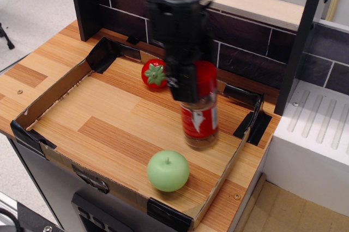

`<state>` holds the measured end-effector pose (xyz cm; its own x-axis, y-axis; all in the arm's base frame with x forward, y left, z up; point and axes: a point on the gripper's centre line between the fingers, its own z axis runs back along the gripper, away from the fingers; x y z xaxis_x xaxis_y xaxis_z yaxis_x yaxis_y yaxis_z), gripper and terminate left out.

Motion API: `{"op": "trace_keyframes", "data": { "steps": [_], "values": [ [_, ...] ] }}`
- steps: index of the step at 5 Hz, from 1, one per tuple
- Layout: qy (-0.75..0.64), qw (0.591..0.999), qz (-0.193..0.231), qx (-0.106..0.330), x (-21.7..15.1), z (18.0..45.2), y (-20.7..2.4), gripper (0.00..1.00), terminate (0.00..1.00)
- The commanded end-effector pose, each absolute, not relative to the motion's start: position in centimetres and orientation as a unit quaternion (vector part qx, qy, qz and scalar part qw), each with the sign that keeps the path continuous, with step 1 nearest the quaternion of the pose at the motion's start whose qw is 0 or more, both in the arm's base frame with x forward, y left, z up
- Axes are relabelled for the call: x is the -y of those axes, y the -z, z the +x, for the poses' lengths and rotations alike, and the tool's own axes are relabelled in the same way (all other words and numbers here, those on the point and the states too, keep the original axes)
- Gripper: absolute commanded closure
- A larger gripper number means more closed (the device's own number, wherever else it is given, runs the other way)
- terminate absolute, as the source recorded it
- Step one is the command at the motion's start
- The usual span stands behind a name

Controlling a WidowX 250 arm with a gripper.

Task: Topple basil bottle

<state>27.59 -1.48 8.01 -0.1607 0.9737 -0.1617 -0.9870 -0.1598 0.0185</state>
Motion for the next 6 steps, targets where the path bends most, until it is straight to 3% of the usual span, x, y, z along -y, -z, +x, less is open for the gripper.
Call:
{"op": "trace_keyframes", "data": {
  "steps": [1,3,6],
  "values": [
    [-0.755,0.641,-0.119,-0.067,-2.0,29.2,-8.5,1.0,0.0],
    [-0.762,0.631,-0.133,-0.064,-4.6,28.2,-7.5,1.0,0.0],
    [-0.756,0.648,-0.093,0.0,-9.0,26.0,-5.1,1.0,0.0]
  ]
}}
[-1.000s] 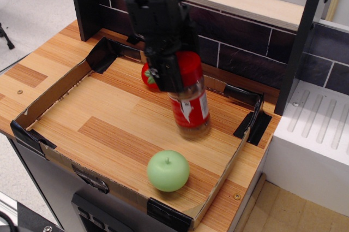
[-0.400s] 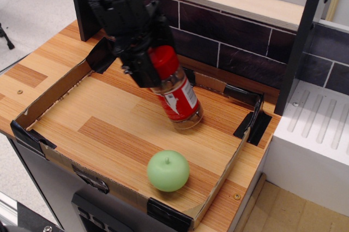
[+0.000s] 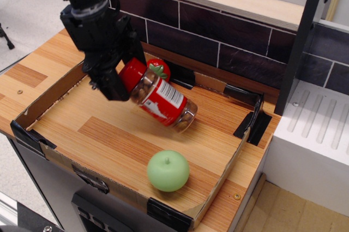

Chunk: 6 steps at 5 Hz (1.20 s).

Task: Topple basil bottle

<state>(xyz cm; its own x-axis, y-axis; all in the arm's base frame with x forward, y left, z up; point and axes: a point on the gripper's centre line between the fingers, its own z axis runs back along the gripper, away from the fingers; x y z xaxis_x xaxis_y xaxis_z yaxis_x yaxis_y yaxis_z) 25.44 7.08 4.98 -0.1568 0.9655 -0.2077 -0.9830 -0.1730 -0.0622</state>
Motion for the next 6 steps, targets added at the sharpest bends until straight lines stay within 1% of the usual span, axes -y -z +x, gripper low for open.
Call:
{"op": "trace_keyframes", "data": {
  "steps": [1,2,3,4,5,6],
  "values": [
    [-0.753,0.654,-0.073,0.019,-9.2,26.3,-4.9,1.0,0.0],
    [-0.75,0.658,-0.049,0.04,-9.8,26.4,-4.5,0.0,0.0],
    [-0.745,0.666,-0.025,0.035,-9.8,26.5,-4.3,0.0,0.0],
    [-0.735,0.676,-0.012,0.054,-9.3,26.2,-4.4,0.0,0.0],
    [-0.739,0.672,-0.011,0.052,-9.0,26.1,-5.2,0.0,0.0],
    [-0.725,0.687,-0.01,0.053,-8.4,26.3,-6.9,0.0,0.0]
  ]
}}
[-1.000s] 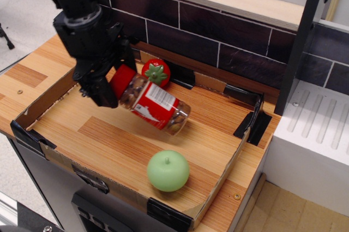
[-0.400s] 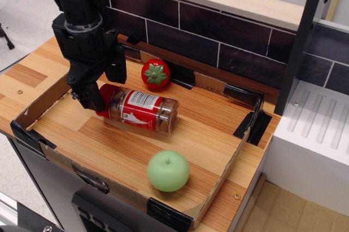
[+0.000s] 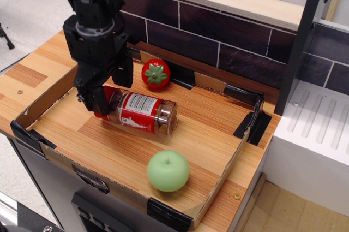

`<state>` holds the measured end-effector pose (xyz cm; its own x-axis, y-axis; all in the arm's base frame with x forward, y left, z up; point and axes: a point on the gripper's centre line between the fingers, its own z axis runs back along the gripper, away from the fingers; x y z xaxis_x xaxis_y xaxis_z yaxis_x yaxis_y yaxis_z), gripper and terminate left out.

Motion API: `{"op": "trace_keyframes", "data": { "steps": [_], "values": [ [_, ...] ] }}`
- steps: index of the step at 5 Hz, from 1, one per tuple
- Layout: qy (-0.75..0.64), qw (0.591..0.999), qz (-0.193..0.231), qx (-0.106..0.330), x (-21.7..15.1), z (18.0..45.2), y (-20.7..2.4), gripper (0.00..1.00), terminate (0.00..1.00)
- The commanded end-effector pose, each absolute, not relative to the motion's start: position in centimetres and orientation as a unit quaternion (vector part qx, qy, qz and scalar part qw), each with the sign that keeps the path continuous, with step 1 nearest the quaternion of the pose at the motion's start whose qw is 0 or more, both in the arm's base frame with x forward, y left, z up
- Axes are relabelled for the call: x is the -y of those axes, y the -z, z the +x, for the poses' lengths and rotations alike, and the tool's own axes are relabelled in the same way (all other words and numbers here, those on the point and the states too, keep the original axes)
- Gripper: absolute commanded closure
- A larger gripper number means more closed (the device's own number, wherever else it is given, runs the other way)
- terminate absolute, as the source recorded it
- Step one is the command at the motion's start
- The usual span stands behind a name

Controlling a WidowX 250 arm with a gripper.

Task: Topple basil bottle

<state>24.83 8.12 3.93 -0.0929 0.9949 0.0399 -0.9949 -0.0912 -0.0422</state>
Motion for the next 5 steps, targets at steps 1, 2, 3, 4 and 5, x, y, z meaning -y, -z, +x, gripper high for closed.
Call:
{"op": "trace_keyframes", "data": {
  "steps": [1,2,3,4,5],
  "values": [
    [-0.718,0.695,-0.011,0.045,-7.8,26.4,-9.0,0.0,0.0],
    [-0.697,0.716,-0.018,0.038,-7.3,26.4,-11.1,0.0,0.0],
    [-0.697,0.716,-0.018,0.038,-7.3,26.4,-11.1,0.0,0.0],
    [-0.697,0.716,-0.018,0.038,-7.3,26.4,-11.1,0.0,0.0],
    [-0.697,0.716,-0.018,0.038,-7.3,26.4,-11.1,0.0,1.0]
  ]
}}
